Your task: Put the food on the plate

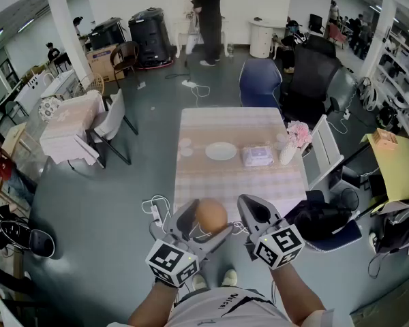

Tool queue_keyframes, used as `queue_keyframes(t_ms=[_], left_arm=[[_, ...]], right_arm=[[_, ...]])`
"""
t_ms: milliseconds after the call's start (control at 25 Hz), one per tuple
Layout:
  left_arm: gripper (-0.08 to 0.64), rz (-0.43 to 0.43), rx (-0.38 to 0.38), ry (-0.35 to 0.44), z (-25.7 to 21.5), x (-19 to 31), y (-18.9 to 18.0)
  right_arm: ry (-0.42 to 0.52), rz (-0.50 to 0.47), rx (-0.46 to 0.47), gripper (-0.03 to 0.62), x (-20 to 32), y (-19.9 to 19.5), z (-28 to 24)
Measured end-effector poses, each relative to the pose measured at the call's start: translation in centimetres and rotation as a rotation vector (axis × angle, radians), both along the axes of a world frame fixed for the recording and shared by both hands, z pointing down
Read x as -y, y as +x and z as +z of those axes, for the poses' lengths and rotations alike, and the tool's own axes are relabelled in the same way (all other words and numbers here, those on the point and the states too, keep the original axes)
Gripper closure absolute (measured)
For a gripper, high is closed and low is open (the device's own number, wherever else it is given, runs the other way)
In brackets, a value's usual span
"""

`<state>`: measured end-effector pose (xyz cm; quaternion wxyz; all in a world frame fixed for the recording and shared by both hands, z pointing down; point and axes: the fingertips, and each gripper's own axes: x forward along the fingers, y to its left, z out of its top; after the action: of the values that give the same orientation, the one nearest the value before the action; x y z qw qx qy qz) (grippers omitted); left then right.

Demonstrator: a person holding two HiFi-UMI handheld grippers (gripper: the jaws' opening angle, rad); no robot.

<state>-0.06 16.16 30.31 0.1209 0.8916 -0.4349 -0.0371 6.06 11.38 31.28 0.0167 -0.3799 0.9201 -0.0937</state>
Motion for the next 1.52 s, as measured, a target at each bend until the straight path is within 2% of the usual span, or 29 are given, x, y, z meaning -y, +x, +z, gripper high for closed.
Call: queue_keyframes(t_ms=[480,1080,1520], left_arm=[[0.12,-0.008,-0.005,-0.007,0.0,0.1,1.4],[0.12,-0.027,0.041,0.002,0.9,1.6,2.5],[0.118,-0.044,0.073,-0.001,1.2,2.7,3.4]], right_arm=[[-0.015,-0.023,0.015,0.575,0.1,1.3,0.0],[-0.025,-0.024,0.071,0.575,1.4,3.7,0.3],[-0.028,-0.038,0.076,0.575,2.3,4.8,0.4]])
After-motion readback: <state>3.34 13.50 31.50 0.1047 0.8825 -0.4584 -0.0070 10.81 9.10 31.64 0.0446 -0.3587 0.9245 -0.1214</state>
